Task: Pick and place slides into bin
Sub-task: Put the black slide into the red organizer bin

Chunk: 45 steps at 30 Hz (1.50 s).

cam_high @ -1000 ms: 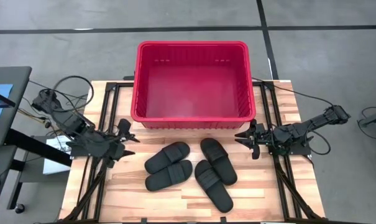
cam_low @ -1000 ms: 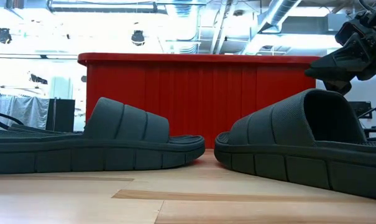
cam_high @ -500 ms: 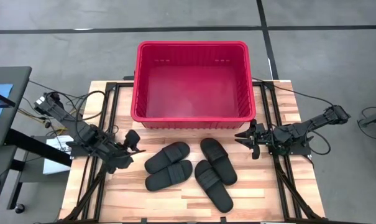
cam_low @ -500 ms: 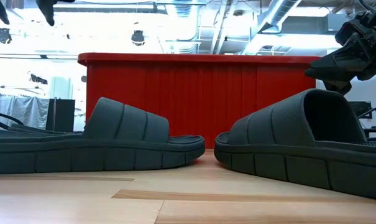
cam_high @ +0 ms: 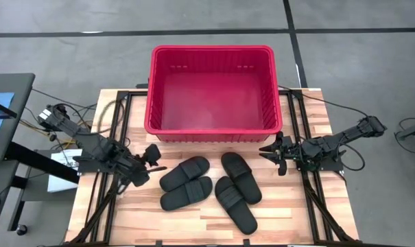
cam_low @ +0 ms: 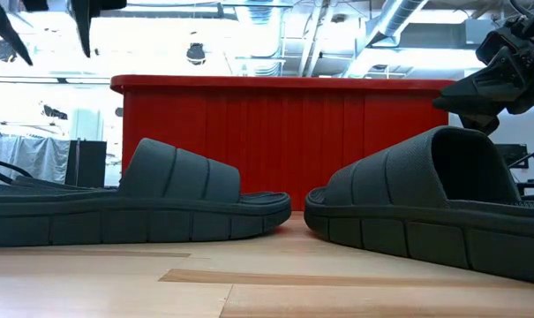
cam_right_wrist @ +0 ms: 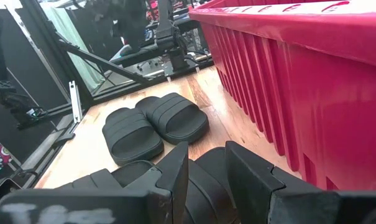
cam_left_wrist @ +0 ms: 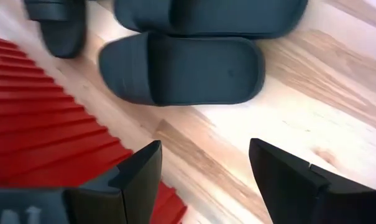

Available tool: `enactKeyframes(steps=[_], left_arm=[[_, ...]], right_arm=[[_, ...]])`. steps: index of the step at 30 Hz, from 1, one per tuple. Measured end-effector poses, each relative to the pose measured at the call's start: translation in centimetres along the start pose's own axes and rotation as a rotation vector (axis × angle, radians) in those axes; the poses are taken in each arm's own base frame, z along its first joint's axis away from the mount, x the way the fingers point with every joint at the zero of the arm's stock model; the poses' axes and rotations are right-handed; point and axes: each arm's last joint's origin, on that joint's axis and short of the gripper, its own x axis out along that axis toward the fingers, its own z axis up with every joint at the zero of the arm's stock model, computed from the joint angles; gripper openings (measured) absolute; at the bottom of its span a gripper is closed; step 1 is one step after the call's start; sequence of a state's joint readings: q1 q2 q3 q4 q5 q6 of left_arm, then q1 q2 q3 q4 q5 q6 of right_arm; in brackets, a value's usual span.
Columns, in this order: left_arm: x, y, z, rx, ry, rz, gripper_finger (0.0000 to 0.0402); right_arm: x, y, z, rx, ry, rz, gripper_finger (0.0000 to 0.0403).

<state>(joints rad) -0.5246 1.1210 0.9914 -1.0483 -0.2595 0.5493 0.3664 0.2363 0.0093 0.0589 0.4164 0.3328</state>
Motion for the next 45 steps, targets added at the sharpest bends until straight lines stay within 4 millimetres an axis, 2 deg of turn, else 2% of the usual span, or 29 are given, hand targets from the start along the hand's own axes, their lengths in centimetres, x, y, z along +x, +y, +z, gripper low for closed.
enactKeyframes(steps=[13, 22, 28, 39, 45], left_arm=[[5.5, -0.1, 2.0, 0.02, 0.105, -0.255, 0.0234], [9.7, -0.4, 3.5, 0.033, 0.159, -0.329, 0.0234], [10.6, 0.2, 4.0, 0.019, 0.11, -0.298, 0.0234], [12.4, -0.1, 4.7, 0.01, 0.071, -0.356, 0.0234], [12.4, -0.1, 4.7, 0.01, 0.076, -0.357, 0.0234]], right_arm=[[0.0, 0.0, 0.0, 0.0, 0.0, 0.0, 0.0098], [0.0, 0.0, 0.0, 0.0, -0.001, 0.0, 0.0098], [0.0, 0.0, 0.0, 0.0, 0.0, 0.0, 0.0098], [0.0, 0.0, 0.0, 0.0, 0.0, 0.0, 0.0098], [0.0, 0.0, 0.0, 0.0, 0.0, 0.0, 0.0098]])
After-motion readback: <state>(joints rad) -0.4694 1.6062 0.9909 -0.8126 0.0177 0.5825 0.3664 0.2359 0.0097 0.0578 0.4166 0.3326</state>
